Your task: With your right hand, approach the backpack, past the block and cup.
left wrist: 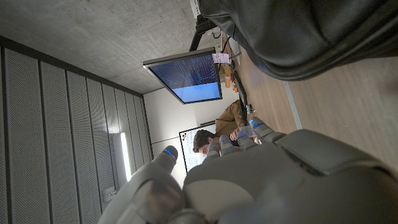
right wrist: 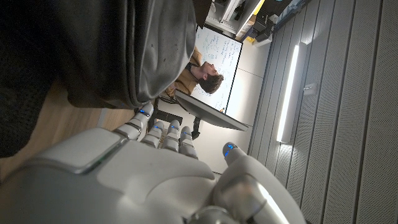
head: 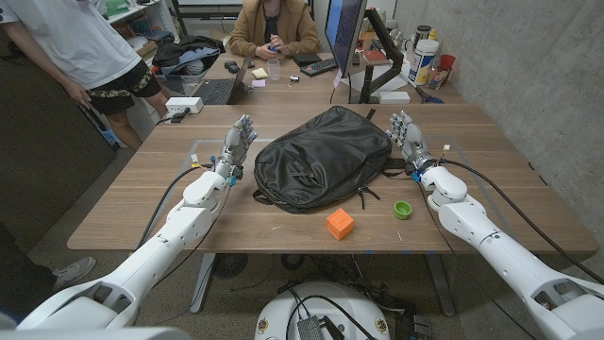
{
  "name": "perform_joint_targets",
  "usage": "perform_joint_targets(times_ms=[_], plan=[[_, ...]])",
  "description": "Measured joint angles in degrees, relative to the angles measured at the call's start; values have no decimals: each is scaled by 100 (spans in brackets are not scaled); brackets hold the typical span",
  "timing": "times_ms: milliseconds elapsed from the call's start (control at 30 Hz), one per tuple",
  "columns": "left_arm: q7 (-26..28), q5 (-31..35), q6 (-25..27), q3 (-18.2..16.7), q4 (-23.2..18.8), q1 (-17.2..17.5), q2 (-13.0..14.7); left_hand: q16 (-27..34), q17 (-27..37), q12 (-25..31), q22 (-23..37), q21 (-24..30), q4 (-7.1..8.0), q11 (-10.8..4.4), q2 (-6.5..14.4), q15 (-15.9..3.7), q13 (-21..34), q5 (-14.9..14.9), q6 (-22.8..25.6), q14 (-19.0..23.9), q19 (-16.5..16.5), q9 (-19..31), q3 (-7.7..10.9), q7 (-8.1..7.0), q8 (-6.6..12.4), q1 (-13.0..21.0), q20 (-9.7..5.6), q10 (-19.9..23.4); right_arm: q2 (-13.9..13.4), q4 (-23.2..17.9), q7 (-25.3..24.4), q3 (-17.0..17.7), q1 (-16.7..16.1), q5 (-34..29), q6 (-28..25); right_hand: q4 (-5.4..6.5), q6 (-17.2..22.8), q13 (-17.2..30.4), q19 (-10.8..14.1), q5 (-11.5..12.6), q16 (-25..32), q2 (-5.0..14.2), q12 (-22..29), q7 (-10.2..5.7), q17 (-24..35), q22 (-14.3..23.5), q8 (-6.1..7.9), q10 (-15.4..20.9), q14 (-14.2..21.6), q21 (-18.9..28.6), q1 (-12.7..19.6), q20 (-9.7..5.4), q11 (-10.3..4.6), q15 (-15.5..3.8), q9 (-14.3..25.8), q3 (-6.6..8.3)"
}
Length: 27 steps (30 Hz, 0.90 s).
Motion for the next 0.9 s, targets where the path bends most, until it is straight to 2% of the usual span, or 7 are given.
perform_joint_targets(times_ms=[200,300,900], plan=[[-25,-7,-1,0,24,-3,2,0,0,0,0,0,0,0,0,0,0,0,0,0,0,-1,0,0,0,0,0,0,-5,-31,-39,-12,13,-40,-21,0,63,0,0,0,0,0,28,-21,0,0,0,46,0,0,0,0,3,0,0,0],[-35,-10,-6,0,38,-10,2,0,0,0,0,0,0,0,0,0,0,0,0,0,0,-1,0,0,0,0,0,0,-11,-42,-63,-15,18,-61,-33,0,145,0,0,0,0,0,45,-43,-1,0,45,72,0,0,0,0,11,0,-1,0],[-119,-34,-59,0,156,-59,-25,-1,-1,0,-1,21,-1,1,0,0,-1,0,1,0,1,-2,-1,0,0,0,0,1,-56,-93,-147,-40,110,-184,-105,-24,206,-1,0,0,0,0,45,-62,-1,-1,45,123,1,0,0,1,20,0,-1,24]])
